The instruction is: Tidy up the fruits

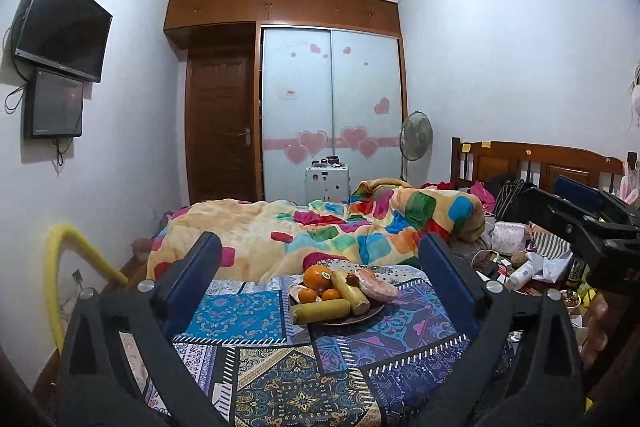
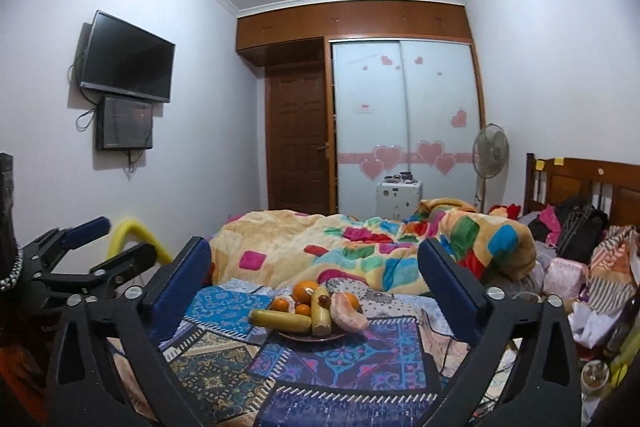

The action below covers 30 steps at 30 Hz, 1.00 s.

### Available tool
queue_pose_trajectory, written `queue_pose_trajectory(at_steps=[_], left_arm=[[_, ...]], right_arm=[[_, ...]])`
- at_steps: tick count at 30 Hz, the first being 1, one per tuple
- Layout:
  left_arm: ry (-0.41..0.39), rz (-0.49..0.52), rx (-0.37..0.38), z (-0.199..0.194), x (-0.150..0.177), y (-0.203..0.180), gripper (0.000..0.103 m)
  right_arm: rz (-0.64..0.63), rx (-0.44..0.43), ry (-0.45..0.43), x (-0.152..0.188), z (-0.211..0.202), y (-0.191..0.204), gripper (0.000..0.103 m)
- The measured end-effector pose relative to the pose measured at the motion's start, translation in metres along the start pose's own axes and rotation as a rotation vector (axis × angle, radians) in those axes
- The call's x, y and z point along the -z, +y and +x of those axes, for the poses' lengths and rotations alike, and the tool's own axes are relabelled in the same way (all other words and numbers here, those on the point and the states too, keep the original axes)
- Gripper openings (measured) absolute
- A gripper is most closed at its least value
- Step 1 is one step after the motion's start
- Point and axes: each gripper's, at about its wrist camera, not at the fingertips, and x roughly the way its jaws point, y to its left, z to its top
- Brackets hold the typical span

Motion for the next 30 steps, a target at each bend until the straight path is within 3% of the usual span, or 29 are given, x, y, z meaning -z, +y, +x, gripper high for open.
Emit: queue_pose_trajectory(at_steps=[30], left_arm=[[0.015, -0.017, -0.001, -0.001, 0.006, 0.000, 0.103]], right_arm=[[-0.003, 0.001, 0.011, 0.009, -0.013, 0.001, 0.103]])
